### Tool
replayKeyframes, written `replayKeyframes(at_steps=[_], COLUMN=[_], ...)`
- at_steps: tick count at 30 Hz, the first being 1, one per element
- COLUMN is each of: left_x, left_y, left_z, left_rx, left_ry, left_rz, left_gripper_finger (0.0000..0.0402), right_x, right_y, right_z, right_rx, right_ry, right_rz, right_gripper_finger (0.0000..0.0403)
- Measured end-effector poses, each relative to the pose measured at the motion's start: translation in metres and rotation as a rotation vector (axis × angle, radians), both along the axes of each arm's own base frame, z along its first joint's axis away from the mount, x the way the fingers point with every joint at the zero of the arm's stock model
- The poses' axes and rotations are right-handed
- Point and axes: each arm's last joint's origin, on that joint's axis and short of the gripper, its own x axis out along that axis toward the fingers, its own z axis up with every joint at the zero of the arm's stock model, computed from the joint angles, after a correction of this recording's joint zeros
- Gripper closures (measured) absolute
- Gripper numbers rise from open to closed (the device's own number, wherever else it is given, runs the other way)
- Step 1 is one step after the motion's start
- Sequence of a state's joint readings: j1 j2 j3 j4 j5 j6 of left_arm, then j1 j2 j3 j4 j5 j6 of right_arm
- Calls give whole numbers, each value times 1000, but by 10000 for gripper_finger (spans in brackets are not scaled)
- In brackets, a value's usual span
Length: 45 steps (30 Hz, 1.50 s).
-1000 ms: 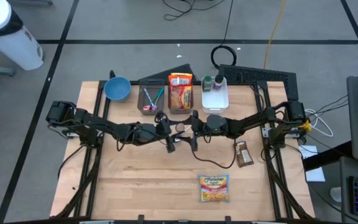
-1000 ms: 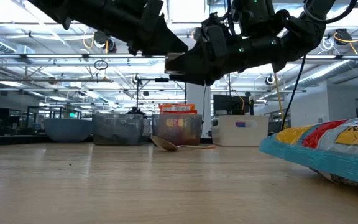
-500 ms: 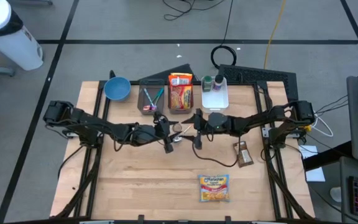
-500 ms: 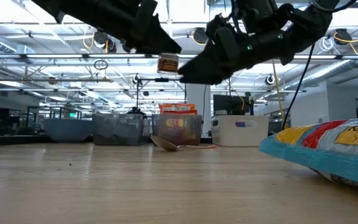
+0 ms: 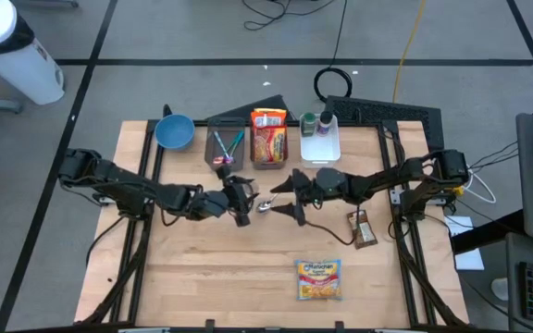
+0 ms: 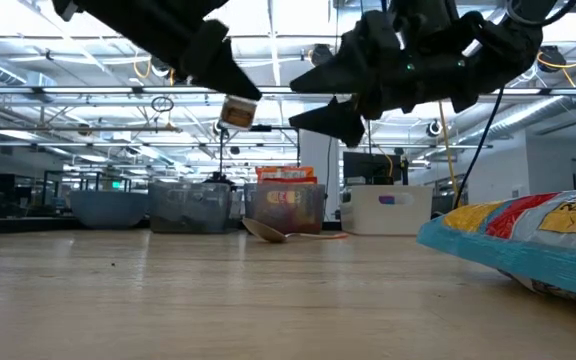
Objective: Pick & Place Food Item
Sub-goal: Put the brown seasoning bottle into the white bin
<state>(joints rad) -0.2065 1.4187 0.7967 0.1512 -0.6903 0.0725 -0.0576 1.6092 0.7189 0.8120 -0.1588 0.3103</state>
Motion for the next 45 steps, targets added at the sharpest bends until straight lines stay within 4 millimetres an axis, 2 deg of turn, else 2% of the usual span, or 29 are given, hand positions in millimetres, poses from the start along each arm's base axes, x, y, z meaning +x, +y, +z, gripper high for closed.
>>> replayKeyframes(at_steps=[4,8,12,18,24,37,45], left_x=[-1,7,24,48,66,73,78], left_y=[-3,-5,-7,-9,-13,-14,-7], left_z=[2,11,23,27,29,31,35], left_rx=[73,134,178,211,236,264,293], left_ry=[32,120,208,354,407,420,396], left_rz=[15,34,30,23,11,-12,-12], left_gripper_finger=[213,213,214,214,214,214,214], right_x=[0,0,3,4,4,5,5], right_y=[-7,-15,-16,-18,-18,-17,-19], right_z=[2,2,9,12,12,23,22], right_rx=[86,112,109,105,99,103,123], right_ry=[-8,-12,-62,-71,-72,-179,-169], right_rz=[-61,-121,-138,-141,-141,-133,-182], right_gripper_finger=[94,94,94,94,94,94,94])
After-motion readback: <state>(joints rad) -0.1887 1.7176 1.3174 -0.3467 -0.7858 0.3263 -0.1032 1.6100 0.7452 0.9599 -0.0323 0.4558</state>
